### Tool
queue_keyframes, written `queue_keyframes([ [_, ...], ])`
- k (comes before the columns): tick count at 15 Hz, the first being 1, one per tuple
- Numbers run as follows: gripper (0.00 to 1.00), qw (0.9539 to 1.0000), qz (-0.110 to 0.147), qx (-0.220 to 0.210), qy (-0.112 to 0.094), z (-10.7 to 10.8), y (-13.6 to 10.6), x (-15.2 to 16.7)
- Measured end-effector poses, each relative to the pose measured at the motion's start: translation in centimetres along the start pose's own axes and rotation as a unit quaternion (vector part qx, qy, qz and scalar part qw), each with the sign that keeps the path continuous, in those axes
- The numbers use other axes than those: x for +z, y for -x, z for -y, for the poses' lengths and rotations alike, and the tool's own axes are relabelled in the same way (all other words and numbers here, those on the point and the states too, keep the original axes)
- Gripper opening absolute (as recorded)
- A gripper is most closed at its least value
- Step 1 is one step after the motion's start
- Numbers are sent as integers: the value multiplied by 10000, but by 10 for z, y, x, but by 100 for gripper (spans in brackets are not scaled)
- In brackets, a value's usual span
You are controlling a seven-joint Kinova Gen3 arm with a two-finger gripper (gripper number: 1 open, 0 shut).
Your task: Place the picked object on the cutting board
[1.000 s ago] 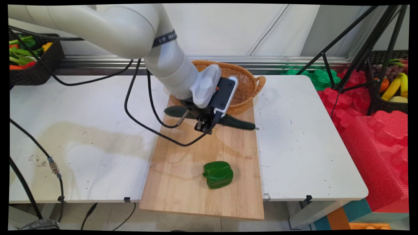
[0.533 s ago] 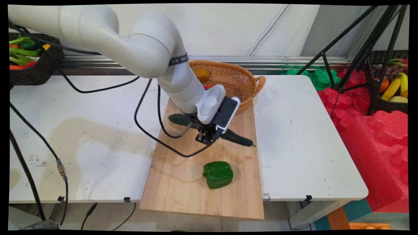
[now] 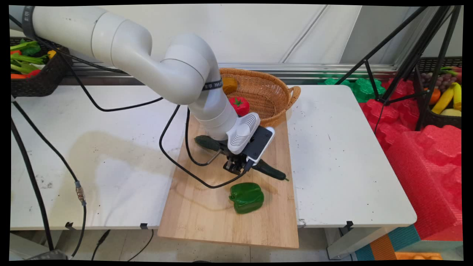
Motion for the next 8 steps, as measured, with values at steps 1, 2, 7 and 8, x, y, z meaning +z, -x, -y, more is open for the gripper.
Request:
queue_keyframes([
  [1, 100, 10000, 0, 15, 3, -1, 0, 1],
  [2, 100, 10000, 1, 25, 6, -2, 0, 1],
  [7, 100, 10000, 19, 41, -51, -12, 7, -5],
  [8, 100, 10000, 26, 43, -65, -14, 9, -8],
])
